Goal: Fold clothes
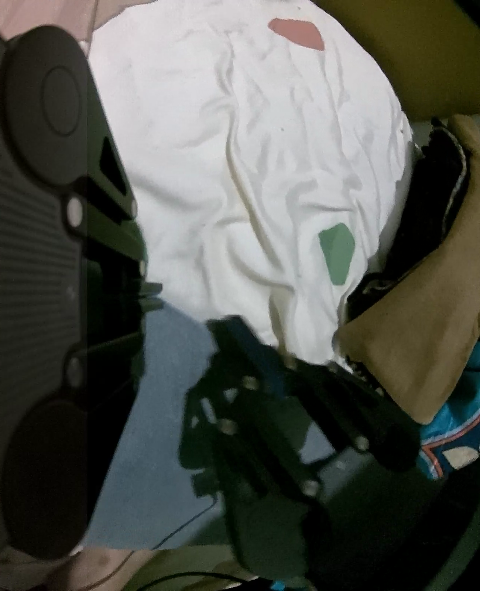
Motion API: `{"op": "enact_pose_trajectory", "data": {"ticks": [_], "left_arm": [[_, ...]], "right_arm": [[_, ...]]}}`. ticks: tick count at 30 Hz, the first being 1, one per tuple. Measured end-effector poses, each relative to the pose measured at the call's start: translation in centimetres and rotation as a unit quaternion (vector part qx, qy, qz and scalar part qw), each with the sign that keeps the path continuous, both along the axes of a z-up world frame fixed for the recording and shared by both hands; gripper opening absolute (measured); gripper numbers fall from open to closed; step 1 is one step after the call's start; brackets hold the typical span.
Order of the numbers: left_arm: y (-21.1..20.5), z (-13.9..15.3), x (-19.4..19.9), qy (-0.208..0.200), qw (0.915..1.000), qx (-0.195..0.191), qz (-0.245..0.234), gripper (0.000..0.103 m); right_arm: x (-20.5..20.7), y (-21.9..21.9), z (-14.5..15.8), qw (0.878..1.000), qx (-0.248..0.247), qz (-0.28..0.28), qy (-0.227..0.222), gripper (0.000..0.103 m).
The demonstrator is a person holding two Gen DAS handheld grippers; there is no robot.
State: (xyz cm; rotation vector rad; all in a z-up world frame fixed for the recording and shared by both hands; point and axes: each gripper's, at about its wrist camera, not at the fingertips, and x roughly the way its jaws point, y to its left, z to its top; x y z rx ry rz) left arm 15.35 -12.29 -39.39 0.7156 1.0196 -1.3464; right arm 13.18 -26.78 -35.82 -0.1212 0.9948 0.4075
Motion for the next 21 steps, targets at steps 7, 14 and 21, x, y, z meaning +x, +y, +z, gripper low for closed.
{"op": "enact_pose_trajectory", "data": {"ticks": [7, 14, 21], "left_arm": [[0.4, 1.0, -0.4, -0.01, 0.9998, -0.007, 0.014, 0.001], [0.9, 1.4, -0.9, -0.027, 0.9994, -0.013, 0.016, 0.001], [0.9, 0.6, -0.6, -0.026, 0.9995, -0.005, 0.016, 0.001]], "right_arm": [[-4.2, -1.8, 1.1, 0.998, 0.023, -0.051, 0.006, 0.003], [-5.7, -1.2, -0.9, 0.995, 0.003, -0.101, 0.028, 0.007], [-4.0, -1.1, -1.7, 0.994, 0.006, -0.106, 0.022, 0.004]]}}
